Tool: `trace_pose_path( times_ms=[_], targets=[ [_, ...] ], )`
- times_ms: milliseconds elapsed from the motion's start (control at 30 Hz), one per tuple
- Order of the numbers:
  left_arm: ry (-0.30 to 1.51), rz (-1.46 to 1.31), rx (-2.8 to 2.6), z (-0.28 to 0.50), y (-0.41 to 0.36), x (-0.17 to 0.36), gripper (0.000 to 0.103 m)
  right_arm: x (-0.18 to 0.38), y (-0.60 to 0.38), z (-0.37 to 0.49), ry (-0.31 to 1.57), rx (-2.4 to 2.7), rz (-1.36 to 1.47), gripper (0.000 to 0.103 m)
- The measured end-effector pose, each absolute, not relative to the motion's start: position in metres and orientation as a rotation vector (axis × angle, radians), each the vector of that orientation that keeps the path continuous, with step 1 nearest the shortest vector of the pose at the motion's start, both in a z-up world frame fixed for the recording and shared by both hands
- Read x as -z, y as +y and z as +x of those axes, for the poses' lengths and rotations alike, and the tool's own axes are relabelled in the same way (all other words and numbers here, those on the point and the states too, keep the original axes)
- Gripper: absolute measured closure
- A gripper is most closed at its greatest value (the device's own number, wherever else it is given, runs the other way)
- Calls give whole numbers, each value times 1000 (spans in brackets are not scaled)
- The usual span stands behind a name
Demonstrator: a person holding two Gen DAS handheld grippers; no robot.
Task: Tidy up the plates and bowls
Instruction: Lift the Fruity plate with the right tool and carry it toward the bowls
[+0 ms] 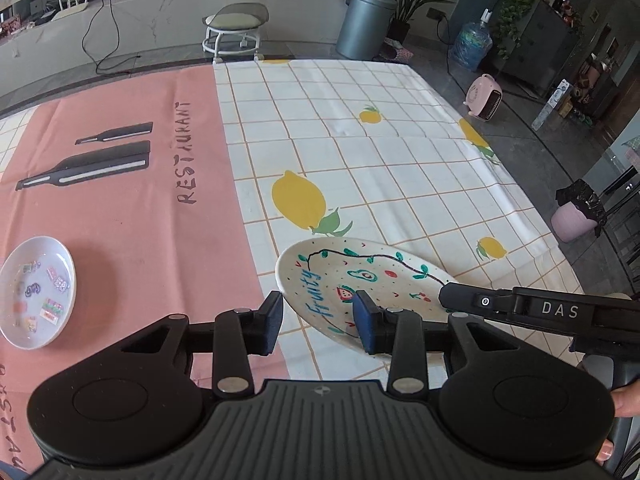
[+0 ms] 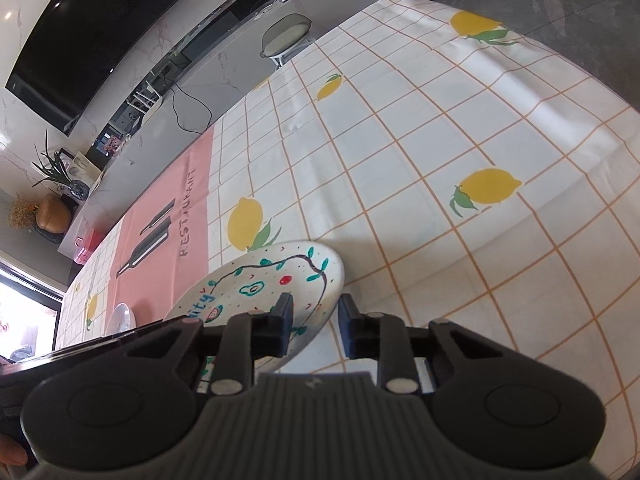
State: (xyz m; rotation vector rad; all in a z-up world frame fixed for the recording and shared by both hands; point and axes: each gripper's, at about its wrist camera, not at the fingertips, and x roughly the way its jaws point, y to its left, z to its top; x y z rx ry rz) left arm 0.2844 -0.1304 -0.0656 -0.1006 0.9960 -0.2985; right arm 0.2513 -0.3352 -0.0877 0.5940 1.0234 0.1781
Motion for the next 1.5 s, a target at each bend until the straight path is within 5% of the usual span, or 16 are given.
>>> trace_pose_path(
  times_ms=[800, 867, 1033, 1500],
  targets=[
    [987, -62, 326, 237, -82, 34, 60, 54, -308, 208, 953, -344, 615, 88],
    [986, -62, 372, 230, -80, 33, 73, 52, -300, 204, 953, -356, 594, 88],
    [983, 22, 444, 217, -94, 25, 73, 46, -279, 195, 965, -457, 596, 103],
    [1110, -36, 152, 291, -51, 53, 69, 94, -282, 225, 1105, -318, 744, 103]
  ],
)
